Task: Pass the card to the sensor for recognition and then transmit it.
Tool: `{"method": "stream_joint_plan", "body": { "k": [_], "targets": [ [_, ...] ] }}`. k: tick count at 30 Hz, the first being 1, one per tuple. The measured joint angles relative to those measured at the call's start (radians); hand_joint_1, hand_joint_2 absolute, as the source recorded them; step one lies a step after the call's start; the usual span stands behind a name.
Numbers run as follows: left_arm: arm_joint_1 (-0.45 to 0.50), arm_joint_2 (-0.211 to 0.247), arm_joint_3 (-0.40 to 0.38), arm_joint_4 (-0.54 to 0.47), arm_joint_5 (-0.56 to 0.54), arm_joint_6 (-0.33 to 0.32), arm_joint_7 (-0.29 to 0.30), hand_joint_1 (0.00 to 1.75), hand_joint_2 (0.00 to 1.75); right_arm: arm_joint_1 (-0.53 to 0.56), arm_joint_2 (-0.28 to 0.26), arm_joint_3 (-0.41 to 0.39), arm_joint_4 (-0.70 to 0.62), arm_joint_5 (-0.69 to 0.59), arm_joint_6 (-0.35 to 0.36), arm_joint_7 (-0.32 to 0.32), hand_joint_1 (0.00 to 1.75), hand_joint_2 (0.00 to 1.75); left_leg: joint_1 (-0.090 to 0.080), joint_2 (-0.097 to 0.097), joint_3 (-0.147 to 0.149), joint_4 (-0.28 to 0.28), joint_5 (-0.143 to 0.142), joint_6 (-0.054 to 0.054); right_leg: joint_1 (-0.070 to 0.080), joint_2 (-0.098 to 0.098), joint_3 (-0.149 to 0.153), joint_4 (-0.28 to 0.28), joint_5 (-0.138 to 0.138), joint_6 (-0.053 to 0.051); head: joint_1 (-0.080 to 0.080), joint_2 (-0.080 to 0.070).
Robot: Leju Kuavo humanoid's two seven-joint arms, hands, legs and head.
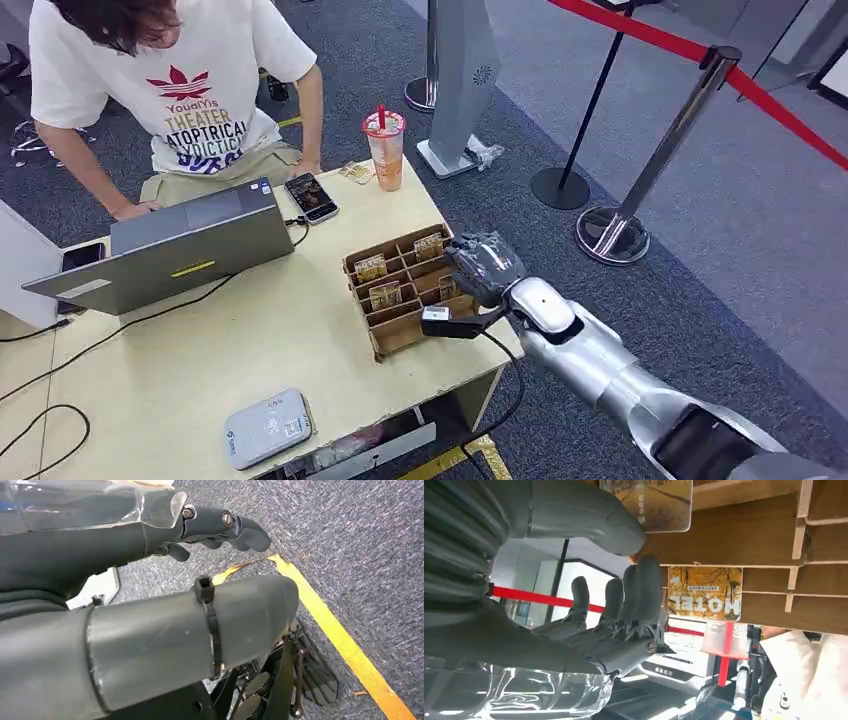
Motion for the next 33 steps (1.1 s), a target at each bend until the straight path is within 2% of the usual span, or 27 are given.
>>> {"method": "stream_joint_plan", "body": {
  "k": [12,15,33],
  "targets": [
    [0.0,0.0,0.0,0.0,-0.002,-0.003,-0.002,0.0,0.0,0.044,-0.002,-0.003,-0.026,0.0,0.001,0.011,1.03,1.75,0.0,0.0,0.0,0.0,0.0,0.0,0.0,0.0,0.0,0.0,0.0,0.0,0.0,0.0],
    [0.0,0.0,0.0,0.0,-0.001,-0.003,-0.002,0.0,0.0,0.047,-0.002,-0.004,-0.028,0.0,0.001,0.012,1.1,1.75,0.0,0.0,0.0,0.0,0.0,0.0,0.0,0.0,0.0,0.0,0.0,0.0,0.0,0.0],
    [0.002,0.008,0.0,0.0,-0.008,-0.021,0.002,0.0,0.0,0.043,-0.012,-0.02,-0.028,-0.002,-0.002,0.008,1.03,1.75,0.0,0.0,0.0,0.0,0.0,0.0,0.0,0.0,0.0,0.0,0.0,0.0,0.0,0.0]
  ]
}}
